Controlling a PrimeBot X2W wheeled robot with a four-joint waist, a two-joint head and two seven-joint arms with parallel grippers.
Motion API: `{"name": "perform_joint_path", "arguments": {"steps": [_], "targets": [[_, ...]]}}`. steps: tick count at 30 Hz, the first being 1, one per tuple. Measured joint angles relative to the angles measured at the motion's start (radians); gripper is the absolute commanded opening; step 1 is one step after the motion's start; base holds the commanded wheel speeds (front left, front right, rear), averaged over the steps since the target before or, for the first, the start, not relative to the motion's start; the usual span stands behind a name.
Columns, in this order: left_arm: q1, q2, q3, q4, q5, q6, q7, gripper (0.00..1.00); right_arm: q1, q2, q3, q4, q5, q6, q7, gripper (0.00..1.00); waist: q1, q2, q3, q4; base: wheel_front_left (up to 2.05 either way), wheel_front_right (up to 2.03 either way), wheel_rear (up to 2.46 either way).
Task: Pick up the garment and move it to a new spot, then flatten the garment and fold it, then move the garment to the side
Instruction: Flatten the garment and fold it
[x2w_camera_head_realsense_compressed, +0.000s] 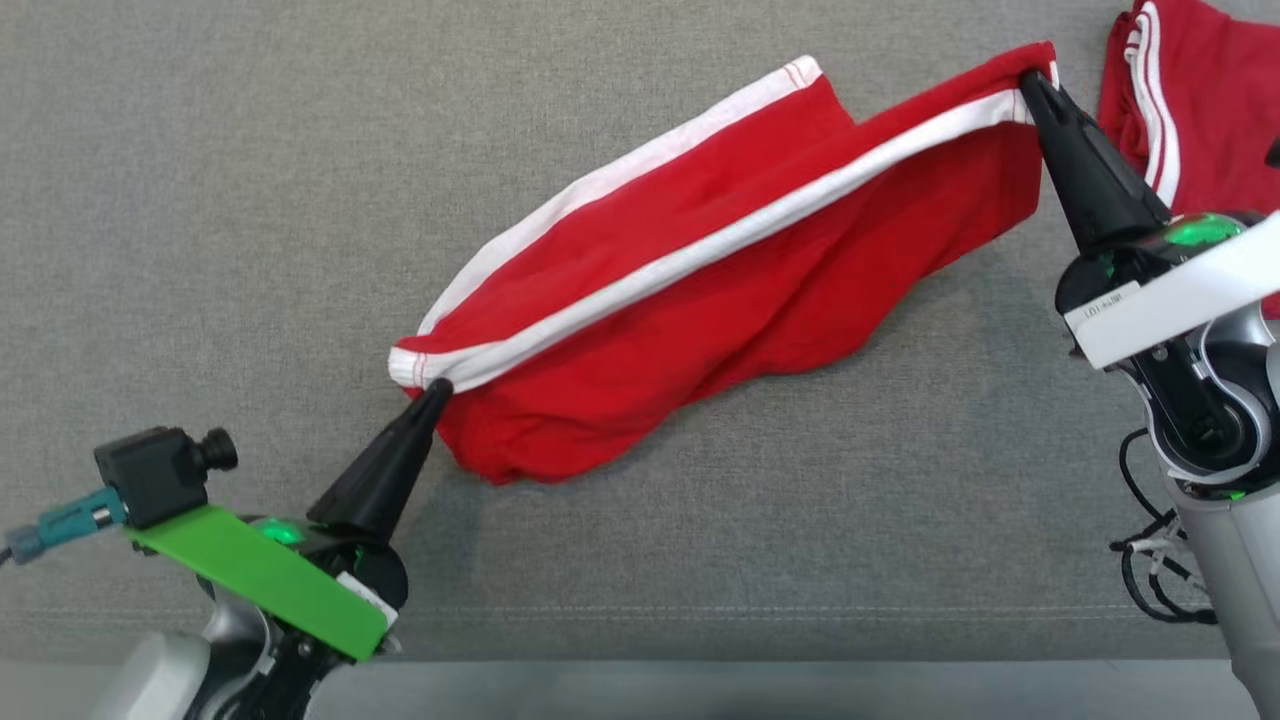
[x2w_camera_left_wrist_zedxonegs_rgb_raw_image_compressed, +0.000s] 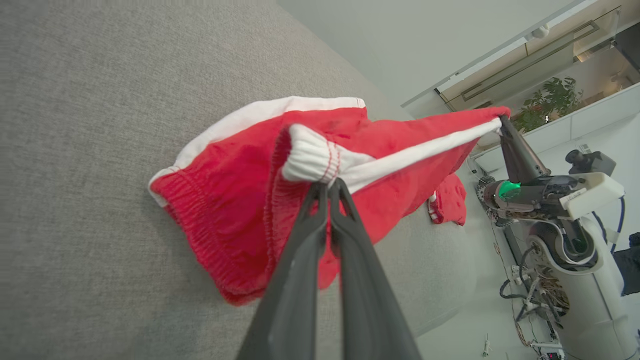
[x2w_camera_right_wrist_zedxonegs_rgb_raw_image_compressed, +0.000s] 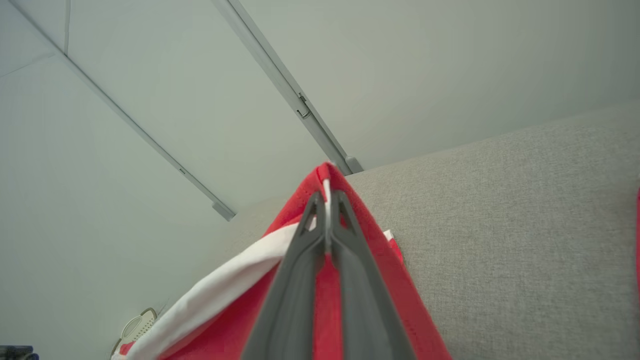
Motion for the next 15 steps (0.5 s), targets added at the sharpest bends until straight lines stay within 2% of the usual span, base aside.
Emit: {"name": "perform_joint_path", "arguments": {"steps": [4, 10, 15], "targets": [[-0.064, -0.003, 0.012, 0.013, -0.024, 0.016, 0.032, 0.00, -0.055, 0.003, 0.004, 0.044, -0.003, -0.008, 0.014, 0.00, 0.0000, 0.0000, 0.041, 0.016, 0.00, 0.00, 0.00], [-0.119, -0.027, 0.038, 0.064, -0.070, 0.066, 0.059, 0.00, -0.104, 0.008, 0.016, 0.110, -0.012, -0.008, 0.036, 0.00, 0.0000, 0.0000, 0.082, 0.045, 0.00, 0.00, 0.00], [-0.140, -0.038, 0.037, 0.084, -0.090, 0.076, 0.082, 0.00, -0.142, 0.015, 0.034, 0.157, -0.018, -0.007, 0.045, 0.00, 0.0000, 0.0000, 0.099, 0.058, 0.00, 0.00, 0.00]]}}
